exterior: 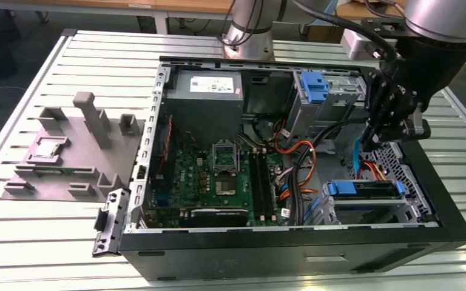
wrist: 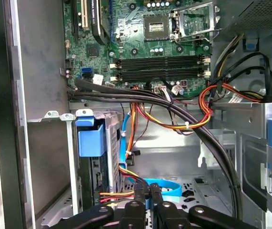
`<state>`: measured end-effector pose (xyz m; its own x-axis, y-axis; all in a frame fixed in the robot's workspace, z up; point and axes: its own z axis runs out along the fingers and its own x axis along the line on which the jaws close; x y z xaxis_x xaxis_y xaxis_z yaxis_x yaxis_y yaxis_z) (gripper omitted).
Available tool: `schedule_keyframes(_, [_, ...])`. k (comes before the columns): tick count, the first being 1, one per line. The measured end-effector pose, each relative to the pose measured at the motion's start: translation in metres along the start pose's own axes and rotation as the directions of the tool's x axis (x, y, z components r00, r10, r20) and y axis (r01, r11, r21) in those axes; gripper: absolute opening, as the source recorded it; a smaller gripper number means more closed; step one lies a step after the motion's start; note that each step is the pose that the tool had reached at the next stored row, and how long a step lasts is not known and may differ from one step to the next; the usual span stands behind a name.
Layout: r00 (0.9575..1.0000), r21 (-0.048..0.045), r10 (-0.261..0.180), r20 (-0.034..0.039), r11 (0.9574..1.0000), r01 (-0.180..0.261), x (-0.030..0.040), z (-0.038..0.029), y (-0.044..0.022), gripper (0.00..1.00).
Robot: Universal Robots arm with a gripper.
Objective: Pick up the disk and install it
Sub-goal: 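Insert the second disk wire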
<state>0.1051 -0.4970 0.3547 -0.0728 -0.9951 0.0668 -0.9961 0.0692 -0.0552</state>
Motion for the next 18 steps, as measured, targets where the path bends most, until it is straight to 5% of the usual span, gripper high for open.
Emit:
schedule_keyframes(6, [1.0000,0.0001,0.000,-0.0008,1.0000,0.000,0.0031,0.0003,-0.0001,0.16])
schedule_keyframes(18, [1.0000,0.0009,-0.004,0.0077,1.0000,0.004,0.0245,0.0026,0.0065,0.16])
